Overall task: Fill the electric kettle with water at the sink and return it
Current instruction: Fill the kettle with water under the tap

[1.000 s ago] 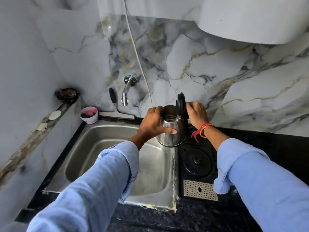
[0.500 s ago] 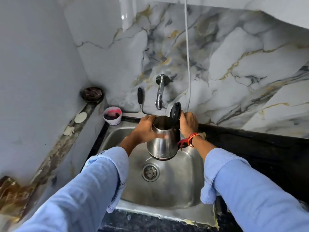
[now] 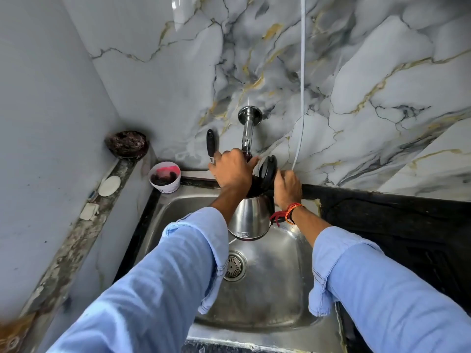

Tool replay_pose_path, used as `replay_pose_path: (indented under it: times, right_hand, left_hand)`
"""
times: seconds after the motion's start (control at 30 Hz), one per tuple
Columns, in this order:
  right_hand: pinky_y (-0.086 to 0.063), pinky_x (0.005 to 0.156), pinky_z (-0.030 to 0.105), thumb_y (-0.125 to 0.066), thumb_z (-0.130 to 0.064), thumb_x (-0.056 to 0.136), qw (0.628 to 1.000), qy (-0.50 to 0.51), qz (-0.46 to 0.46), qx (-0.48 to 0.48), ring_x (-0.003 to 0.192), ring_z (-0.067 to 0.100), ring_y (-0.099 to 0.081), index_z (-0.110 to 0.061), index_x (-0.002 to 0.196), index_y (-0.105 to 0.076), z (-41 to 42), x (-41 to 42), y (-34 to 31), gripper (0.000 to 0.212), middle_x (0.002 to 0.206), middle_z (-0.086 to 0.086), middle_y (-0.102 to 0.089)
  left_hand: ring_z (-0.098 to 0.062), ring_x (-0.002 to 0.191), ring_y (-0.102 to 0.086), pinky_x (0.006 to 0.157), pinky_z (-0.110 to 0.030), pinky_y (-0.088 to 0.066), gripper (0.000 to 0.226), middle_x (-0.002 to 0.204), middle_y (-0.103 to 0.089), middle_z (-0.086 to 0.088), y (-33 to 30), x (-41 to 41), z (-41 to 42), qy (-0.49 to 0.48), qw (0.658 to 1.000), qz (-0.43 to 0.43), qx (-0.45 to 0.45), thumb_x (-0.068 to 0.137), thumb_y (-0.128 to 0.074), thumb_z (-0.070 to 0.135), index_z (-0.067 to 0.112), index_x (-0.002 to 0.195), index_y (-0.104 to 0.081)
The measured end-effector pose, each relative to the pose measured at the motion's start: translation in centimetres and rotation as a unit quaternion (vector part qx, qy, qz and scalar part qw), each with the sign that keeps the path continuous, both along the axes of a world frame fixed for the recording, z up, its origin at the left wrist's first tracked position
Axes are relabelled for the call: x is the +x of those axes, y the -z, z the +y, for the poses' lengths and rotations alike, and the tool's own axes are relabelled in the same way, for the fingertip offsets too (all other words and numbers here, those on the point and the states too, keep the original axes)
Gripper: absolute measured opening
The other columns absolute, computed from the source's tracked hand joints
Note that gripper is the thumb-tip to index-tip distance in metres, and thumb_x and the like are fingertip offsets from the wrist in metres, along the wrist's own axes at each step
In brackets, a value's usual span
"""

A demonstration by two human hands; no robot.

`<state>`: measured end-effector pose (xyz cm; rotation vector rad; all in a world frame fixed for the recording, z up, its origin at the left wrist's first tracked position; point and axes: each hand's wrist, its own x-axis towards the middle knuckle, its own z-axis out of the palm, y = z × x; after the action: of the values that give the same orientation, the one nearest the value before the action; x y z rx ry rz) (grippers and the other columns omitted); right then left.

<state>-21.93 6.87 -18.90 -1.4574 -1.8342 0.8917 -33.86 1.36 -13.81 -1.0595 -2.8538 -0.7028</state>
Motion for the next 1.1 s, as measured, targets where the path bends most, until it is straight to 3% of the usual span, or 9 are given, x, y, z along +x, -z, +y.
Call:
replay_pose_path:
  times: [0.13,0.23,0.37,0.43,0.5,0.57,0.63,0.83,1.1]
  right_hand:
    - [-0.028,0.051,0.030,-0.033,-0.061,0.077,1.000,-0.016,0.012,-0.004,0.058,0.022,-0.046,-0.018,0.055,-0.045,0.0,-0.6,0.0,0.049,0.059,-0.001,-0.048]
    - [-0.025,0.048,0.028,-0.036,-0.059,0.080,1.000,-0.015,0.019,-0.003,0.052,0.019,-0.043,-0.017,0.054,-0.043,0.2,-1.1,0.0,0.050,0.054,-0.003,-0.045]
    - [-0.026,0.049,0.026,-0.040,-0.058,0.087,0.999,-0.018,0.035,-0.015,0.053,0.016,-0.045,-0.018,0.055,-0.047,0.8,-1.8,-0.1,0.051,0.056,-0.004,-0.048]
    - [-0.027,0.049,0.026,-0.040,-0.059,0.087,0.999,-0.018,0.042,-0.013,0.055,0.016,-0.048,-0.019,0.055,-0.049,1.1,-2.0,-0.3,0.051,0.058,-0.005,-0.050]
    - [-0.027,0.050,0.025,-0.040,-0.060,0.086,0.999,-0.023,0.046,-0.016,0.057,0.020,-0.051,-0.014,0.060,-0.056,1.4,-2.2,-0.4,0.055,0.062,0.001,-0.056]
    - [-0.028,0.050,0.026,-0.039,-0.061,0.085,0.999,-0.029,0.045,-0.011,0.061,0.024,-0.053,-0.008,0.065,-0.060,1.4,-2.2,-0.4,0.061,0.065,0.006,-0.060]
    - [-0.027,0.049,0.027,-0.040,-0.061,0.084,0.998,-0.039,0.051,0.004,0.053,0.019,-0.049,-0.015,0.053,-0.053,1.2,-2.0,-0.5,0.057,0.055,0.000,-0.054]
    - [-0.026,0.047,0.027,-0.044,-0.049,0.087,0.997,-0.051,0.057,0.016,0.048,0.012,-0.041,-0.020,0.047,-0.040,1.3,-0.8,-0.6,0.050,0.048,-0.007,-0.043]
    - [-0.029,0.049,0.030,-0.044,-0.042,0.093,0.992,-0.093,0.072,0.039,0.047,0.016,-0.037,-0.018,0.048,-0.042,2.3,-0.6,-1.3,0.051,0.047,-0.001,-0.042]
  left_hand:
    - [-0.035,0.109,-0.057,0.090,-0.049,-0.041,0.042,0.094,-0.074,-0.014,0.2,-0.1,0.8,0.014,1.000,-0.013,-0.005,0.088,-0.058,0.052,0.012,0.091,-0.071]
    - [-0.035,0.109,-0.053,0.090,-0.050,-0.044,0.042,0.094,-0.071,-0.018,0.4,-1.4,1.1,0.106,0.993,-0.055,-0.007,0.092,-0.056,0.047,0.007,0.089,-0.068]
    - [-0.031,0.073,-0.056,0.070,-0.038,-0.044,0.058,0.074,-0.063,-0.019,0.7,-6.4,-0.9,0.277,0.944,-0.178,0.026,0.095,-0.062,0.051,-0.004,0.077,-0.064]
    - [-0.030,0.094,-0.064,0.084,-0.037,-0.048,0.068,0.103,-0.069,-0.018,1.7,-7.5,-2.9,0.302,0.932,-0.200,0.001,0.087,-0.065,0.062,-0.003,0.105,-0.069]
    - [-0.028,0.120,-0.058,0.102,-0.039,-0.047,0.094,0.129,-0.061,-0.010,3.2,-7.5,-4.9,0.322,0.923,-0.202,-0.068,0.067,-0.072,0.076,0.009,0.131,-0.058]
    - [-0.025,0.136,-0.046,0.115,-0.042,-0.038,0.118,0.147,-0.047,-0.006,4.7,-6.9,-6.3,0.325,0.922,-0.184,-0.104,0.054,-0.080,0.077,0.019,0.148,-0.039]
    - [-0.024,0.139,-0.043,0.114,-0.042,-0.038,0.127,0.150,-0.043,-0.004,5.7,-6.2,-6.6,0.299,0.936,-0.165,-0.083,0.048,-0.085,0.074,0.022,0.151,-0.033]
    - [-0.025,0.125,-0.054,0.105,-0.044,-0.046,0.121,0.137,-0.055,-0.002,5.7,-5.0,-6.4,0.283,0.944,-0.168,-0.031,0.041,-0.088,0.070,0.028,0.145,-0.044]
    - [-0.025,0.120,-0.056,0.100,-0.046,-0.050,0.115,0.133,-0.056,-0.003,4.6,-4.3,-6.0,0.264,0.950,-0.168,-0.013,0.042,-0.095,0.058,0.023,0.140,-0.048]
